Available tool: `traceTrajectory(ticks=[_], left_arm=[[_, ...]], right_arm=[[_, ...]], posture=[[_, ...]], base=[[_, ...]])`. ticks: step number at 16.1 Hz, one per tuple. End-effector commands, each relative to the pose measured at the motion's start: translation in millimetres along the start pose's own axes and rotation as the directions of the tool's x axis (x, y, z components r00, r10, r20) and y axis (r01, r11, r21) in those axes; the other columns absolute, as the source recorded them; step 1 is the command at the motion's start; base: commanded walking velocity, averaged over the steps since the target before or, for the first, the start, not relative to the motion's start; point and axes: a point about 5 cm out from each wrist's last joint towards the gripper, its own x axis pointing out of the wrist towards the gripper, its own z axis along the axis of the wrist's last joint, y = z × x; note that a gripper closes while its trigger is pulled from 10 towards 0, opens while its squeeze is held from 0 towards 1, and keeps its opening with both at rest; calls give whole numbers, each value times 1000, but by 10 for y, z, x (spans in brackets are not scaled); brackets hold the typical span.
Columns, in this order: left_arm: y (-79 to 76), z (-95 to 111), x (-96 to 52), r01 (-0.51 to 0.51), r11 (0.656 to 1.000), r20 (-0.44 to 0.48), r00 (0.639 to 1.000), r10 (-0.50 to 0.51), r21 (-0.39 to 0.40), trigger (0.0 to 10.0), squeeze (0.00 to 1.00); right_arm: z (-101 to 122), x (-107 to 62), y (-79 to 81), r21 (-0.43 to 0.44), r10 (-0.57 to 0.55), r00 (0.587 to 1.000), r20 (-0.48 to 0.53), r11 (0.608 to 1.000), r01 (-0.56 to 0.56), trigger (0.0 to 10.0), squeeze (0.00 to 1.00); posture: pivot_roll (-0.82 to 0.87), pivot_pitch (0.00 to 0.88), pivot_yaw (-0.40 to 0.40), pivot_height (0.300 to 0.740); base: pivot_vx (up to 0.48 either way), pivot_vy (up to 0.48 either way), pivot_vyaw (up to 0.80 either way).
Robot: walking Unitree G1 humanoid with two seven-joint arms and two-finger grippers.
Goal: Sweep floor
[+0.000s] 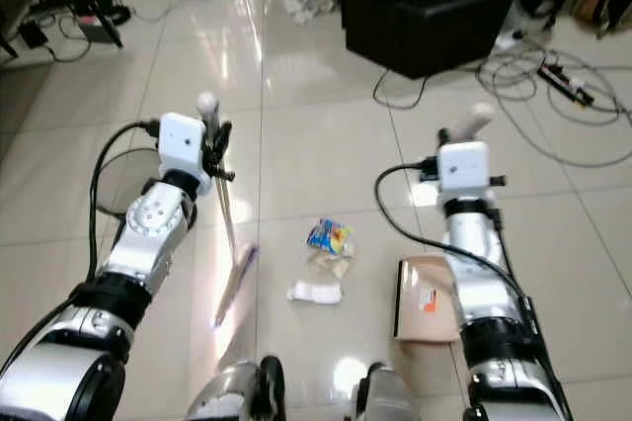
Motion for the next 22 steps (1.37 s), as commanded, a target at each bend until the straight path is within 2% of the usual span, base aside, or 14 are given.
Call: traceTrajectory(ticks=[1, 7, 12, 17, 18, 19, 20, 22], left_arm=[[28, 15, -2, -14, 999, 27, 1000, 13, 29, 10000, 0], [-70, 74, 32, 8, 1000, 92, 996, -9, 9, 10000, 0], [-234, 65, 123, 26, 1000, 47, 999, -26, 3, 10000, 0], [-355, 34, 151, 0, 998, 15, 1000, 1, -66, 10000, 0], [-432, 47, 173, -1, 994, 7, 1000, 2, -109, 10000, 0], [-475, 61, 185, 2, 991, 8, 1000, -1, -137, 10000, 0], [-537, 97, 208, 12, 984, 14, 1000, -10, -177, 10000, 0], [-598, 150, 233, 36, 979, 32, 999, -30, -200, 10000, 0]], right_arm=[[56, 23, 97, -11, 21, 999, 48, 1000, -20, 10000, 0], [173, 66, 274, 26, -4, 990, 139, 1000, 1, 10000, 0], [158, 48, 521, 51, 28, 993, 116, 998, -34, 10000, 0], [284, 23, 832, 165, 46, 992, 121, 984, -66, 10000, 0], [427, -7, 988, 209, 72, 984, 166, 972, -106, 10000, 0], [471, -19, 1035, 227, 77, 982, 175, 967, -116, 10000, 0], [496, -33, 1084, 224, 101, 978, 185, 964, -142, 10000, 0], [474, -41, 1112, 213, 118, 977, 179, 965, -155, 10000, 0]], posture=[[117, 302, 141, 740], [133, 335, 185, 740], [128, 351, 187, 740], [81, 356, 186, 740], [48, 352, 186, 740], [40, 353, 183, 740], [40, 354, 181, 740], [52, 362, 176, 740]], base=[[0, 0, 0], [0, 0, 0], [0, 0, 0], [0, 0, 0], [0, 0, 0], [0, 0, 0], [0, 0, 0], [0, 0, 0]])
